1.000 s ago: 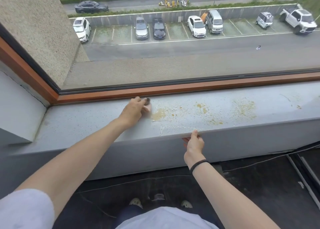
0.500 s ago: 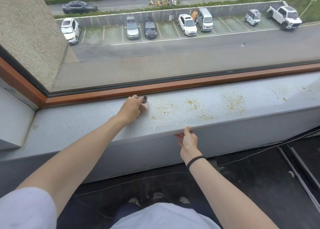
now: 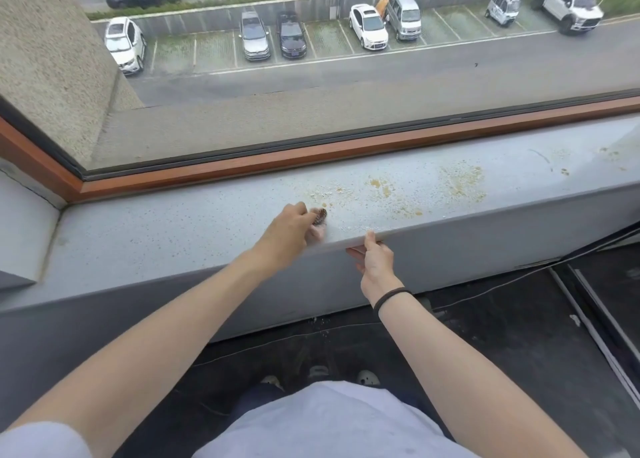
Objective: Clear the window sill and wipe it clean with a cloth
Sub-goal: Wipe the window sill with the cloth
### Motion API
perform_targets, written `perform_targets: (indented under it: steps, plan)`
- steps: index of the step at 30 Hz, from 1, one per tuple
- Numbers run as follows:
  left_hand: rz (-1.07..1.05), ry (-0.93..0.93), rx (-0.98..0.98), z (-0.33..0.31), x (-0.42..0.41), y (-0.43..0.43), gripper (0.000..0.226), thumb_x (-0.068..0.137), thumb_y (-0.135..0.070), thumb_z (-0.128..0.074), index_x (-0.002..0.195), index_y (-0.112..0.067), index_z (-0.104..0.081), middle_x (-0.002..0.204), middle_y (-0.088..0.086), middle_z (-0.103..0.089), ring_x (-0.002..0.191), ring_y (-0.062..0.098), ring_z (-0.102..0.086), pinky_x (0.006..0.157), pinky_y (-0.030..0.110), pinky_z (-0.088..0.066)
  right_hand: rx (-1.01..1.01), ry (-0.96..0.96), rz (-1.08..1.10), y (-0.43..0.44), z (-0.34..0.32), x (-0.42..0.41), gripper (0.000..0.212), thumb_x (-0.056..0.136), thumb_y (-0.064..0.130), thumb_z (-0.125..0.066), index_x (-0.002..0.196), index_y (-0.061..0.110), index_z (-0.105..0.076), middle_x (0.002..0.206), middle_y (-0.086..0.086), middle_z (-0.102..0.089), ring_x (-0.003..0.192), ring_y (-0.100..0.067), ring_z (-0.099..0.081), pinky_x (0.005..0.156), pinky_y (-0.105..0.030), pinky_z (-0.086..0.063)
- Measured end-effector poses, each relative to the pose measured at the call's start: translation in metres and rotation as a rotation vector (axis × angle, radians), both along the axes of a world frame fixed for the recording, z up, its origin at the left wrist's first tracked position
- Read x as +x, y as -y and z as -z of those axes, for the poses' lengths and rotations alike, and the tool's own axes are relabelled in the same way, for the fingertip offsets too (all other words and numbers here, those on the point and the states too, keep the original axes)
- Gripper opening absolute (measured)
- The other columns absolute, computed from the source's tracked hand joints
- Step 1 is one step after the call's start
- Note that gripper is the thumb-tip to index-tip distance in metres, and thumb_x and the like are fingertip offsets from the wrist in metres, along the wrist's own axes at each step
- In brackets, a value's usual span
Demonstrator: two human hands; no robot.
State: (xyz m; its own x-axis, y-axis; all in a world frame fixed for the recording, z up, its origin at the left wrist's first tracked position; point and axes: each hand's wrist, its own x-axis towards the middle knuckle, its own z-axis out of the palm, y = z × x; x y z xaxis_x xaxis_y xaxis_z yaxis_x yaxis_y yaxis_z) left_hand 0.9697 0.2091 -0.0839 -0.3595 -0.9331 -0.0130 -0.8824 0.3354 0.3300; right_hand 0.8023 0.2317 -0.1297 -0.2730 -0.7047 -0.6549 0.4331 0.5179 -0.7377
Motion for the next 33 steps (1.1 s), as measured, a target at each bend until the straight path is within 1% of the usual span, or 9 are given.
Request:
perform_targets:
  steps: [4,7,10,16,21,24,28,31,33]
  plan:
    - [0.160,0.028,-0.046,-0.004,-0.001,-0.021,0.047,0.080,0.013,-0.042,0.123,-0.005,-0.051,0.103,0.011,-0.048,0.089,0.022,-0.041,0.070,0.034,-0.044,0.004,-0.013,0.005,0.000,-0.001,0.001,0.023,0.099,0.034,-0.042,0.097,0.013,-0.051,0.089,-0.003,-0.064,0.071,-0.013,-0.064,0.106,-0.042,-0.033]
    - [-0.039,0.108,-0.080,-0.008,0.023,0.004,0.032,0.092,-0.004,-0.041,0.123,-0.006,-0.053,0.105,0.010,-0.049,0.097,0.025,-0.045,0.072,0.034,-0.046,0.019,-0.021,0.011,0.001,-0.003,0.001,0.022,0.099,0.034,-0.044,0.087,0.015,-0.049,0.080,-0.001,-0.063,0.075,-0.017,-0.064,0.106,-0.041,-0.034]
    - [-0.270,0.117,-0.050,-0.010,0.038,0.016,0.035,0.088,0.002,-0.040,0.119,-0.002,-0.055,0.110,0.013,-0.048,0.101,0.029,-0.044,0.076,0.036,-0.043,0.025,-0.033,0.017,-0.001,-0.003,0.001,0.022,0.098,0.034,-0.045,0.091,0.014,-0.050,0.078,0.000,-0.062,0.082,-0.019,-0.064,0.105,-0.041,-0.034]
    - [0.052,0.085,-0.061,-0.007,0.024,-0.035,0.040,0.080,0.012,-0.051,0.116,-0.004,-0.057,0.097,0.011,-0.052,0.084,0.023,-0.046,0.062,0.031,-0.047,0.007,-0.061,0.067,0.001,-0.003,0.009,0.022,0.100,0.032,-0.041,0.098,0.011,-0.048,0.090,-0.004,-0.061,0.073,-0.016,-0.062,0.097,-0.035,-0.039]
    - [-0.295,0.150,-0.067,-0.010,0.047,0.005,0.026,0.090,-0.002,-0.044,0.113,0.000,-0.057,0.106,0.014,-0.050,0.096,0.029,-0.046,0.072,0.036,-0.046,0.016,-0.086,0.067,0.001,-0.003,0.010,0.028,0.100,0.032,-0.040,0.109,0.007,-0.049,0.076,0.000,-0.059,0.087,-0.021,-0.060,0.093,-0.031,-0.038]
    - [-0.102,0.152,-0.053,-0.012,0.030,-0.026,0.029,0.086,0.004,-0.046,0.112,0.000,-0.057,0.103,0.012,-0.050,0.090,0.024,-0.044,0.070,0.033,-0.045,0.028,-0.110,0.088,0.001,-0.006,0.013,0.032,0.100,0.033,-0.039,0.113,0.006,-0.048,0.074,0.001,-0.058,0.087,-0.021,-0.059,0.085,-0.029,-0.039]
    - [-0.033,0.260,-0.100,-0.014,0.041,-0.026,0.025,0.082,0.001,-0.059,0.107,0.001,-0.061,0.094,0.013,-0.057,0.084,0.028,-0.052,0.052,0.031,-0.044,0.052,-0.145,0.118,0.003,-0.008,0.019,0.035,0.100,0.034,-0.037,0.118,0.006,-0.047,0.089,-0.005,-0.060,0.071,-0.015,-0.057,0.065,-0.027,-0.037]
    - [-0.247,0.258,-0.097,-0.020,0.034,0.000,0.030,0.098,-0.021,-0.040,0.112,0.001,-0.056,0.109,0.013,-0.053,0.102,0.029,-0.048,0.066,0.035,-0.045,0.073,-0.186,0.108,0.003,-0.006,0.019,0.034,0.100,0.036,-0.036,0.115,0.008,-0.047,0.095,-0.009,-0.062,0.070,-0.015,-0.057,0.068,-0.028,-0.035]
    - [-0.184,0.294,-0.088,-0.016,0.030,-0.007,0.026,0.097,-0.015,-0.040,0.115,-0.002,-0.054,0.110,0.009,-0.051,0.101,0.024,-0.046,0.066,0.031,-0.041,0.093,-0.212,0.085,0.003,-0.005,0.019,0.038,0.100,0.038,-0.036,0.118,0.006,-0.047,0.106,-0.014,-0.064,0.079,-0.019,-0.055,0.074,-0.029,-0.035]
